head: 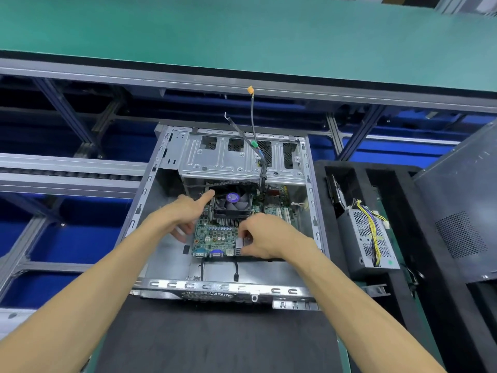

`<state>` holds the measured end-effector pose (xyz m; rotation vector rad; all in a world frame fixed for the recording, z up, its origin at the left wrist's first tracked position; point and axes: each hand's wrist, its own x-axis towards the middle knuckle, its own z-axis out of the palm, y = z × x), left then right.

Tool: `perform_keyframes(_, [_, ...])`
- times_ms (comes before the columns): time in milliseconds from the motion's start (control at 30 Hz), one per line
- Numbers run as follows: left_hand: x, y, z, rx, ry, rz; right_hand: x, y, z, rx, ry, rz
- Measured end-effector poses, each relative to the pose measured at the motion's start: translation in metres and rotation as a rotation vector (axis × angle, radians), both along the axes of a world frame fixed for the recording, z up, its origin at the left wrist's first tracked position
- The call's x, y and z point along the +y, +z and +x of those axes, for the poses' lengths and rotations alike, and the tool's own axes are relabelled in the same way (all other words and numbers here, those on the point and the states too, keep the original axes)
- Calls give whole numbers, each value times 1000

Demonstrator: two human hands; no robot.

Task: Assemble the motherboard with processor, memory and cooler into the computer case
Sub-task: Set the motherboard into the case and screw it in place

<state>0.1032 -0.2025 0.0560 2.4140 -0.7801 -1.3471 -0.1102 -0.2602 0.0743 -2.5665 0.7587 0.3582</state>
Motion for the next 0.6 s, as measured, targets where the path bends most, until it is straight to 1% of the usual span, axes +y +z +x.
perform_keyframes(67, [10, 4, -1, 64, -5, 25, -3, 0, -2, -13, -17, -6])
perform_keyframes(233, [28, -6, -10, 91, 2, 77, -7, 0, -4, -46, -84, 19])
perform_keyframes(400, [37, -11, -12, 353, -1, 78, -11, -3, -6, -60, -114, 20])
perform_keyframes(467, [40, -8, -9, 442, -36, 98, -12, -4, -7, -65, -124, 23])
perform_keyframes(533, [44, -6, -7, 465, -95, 116, -12, -5, -8, -73, -133, 22])
perform_keyframes(600, [46, -4, -6, 448, -156, 124, -11, -5, -9, -80, -143, 30])
